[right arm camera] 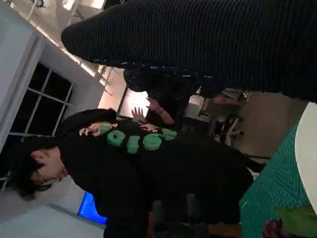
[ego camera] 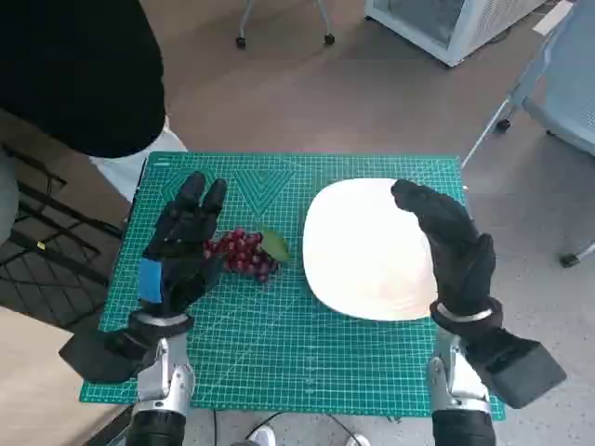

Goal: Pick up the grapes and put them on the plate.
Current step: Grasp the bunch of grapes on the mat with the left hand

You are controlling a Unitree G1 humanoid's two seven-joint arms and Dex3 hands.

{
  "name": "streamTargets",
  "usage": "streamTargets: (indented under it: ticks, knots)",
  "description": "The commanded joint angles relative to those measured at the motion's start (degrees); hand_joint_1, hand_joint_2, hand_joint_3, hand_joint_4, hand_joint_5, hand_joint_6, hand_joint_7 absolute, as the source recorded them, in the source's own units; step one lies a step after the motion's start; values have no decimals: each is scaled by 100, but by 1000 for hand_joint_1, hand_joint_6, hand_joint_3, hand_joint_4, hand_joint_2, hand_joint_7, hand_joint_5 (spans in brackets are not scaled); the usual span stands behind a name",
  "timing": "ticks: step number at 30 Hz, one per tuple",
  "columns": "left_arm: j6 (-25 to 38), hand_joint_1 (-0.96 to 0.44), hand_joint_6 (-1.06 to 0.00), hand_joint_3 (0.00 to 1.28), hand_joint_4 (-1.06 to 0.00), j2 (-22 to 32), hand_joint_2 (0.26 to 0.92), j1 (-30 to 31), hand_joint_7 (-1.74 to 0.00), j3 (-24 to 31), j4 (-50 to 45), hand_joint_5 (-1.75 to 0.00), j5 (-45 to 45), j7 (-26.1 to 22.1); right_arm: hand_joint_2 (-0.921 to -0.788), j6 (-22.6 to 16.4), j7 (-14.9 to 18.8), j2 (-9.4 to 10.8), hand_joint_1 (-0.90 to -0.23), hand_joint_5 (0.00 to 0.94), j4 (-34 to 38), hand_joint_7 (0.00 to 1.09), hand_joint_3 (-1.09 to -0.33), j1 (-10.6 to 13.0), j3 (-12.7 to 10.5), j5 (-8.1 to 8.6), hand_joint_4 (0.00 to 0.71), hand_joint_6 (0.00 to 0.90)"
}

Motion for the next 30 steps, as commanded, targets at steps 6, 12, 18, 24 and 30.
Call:
streamTargets:
  ticks: [6, 12, 18, 24, 30]
  knots:
    - [72, -479, -428, 219, -356, 33, 921, 88, 0, -28, -115, 0, 68, 76, -921, 55, 54, -9, -718, 0, 76, 519, -697, 69, 14, -36, 352, 41]
    - [-54, -474, -415, 213, -355, 26, 921, 95, 0, -56, -110, 0, 286, 246, -921, 39, 69, -5, -723, 0, 128, 524, -697, 44, 15, -35, 352, 38]
    - [-235, -453, -407, 208, -350, 0, 921, 91, 0, -70, -77, 0, 579, 506, -921, 24, 79, 4, -726, 0, 177, 529, -696, 17, 13, -38, 352, 36]
    - [-489, -443, -378, 200, -321, -77, 921, 55, 0, -89, 40, 0, 829, 801, -921, 16, 81, 10, -729, 0, 190, 534, -695, 13, 16, -38, 352, 34]
    - [-755, -413, -312, 218, -266, -207, 921, -30, 0, -91, 269, 0, 894, 1031, -921, -9, 87, 27, -733, 0, 229, 537, -695, 9, 19, -35, 352, 31]
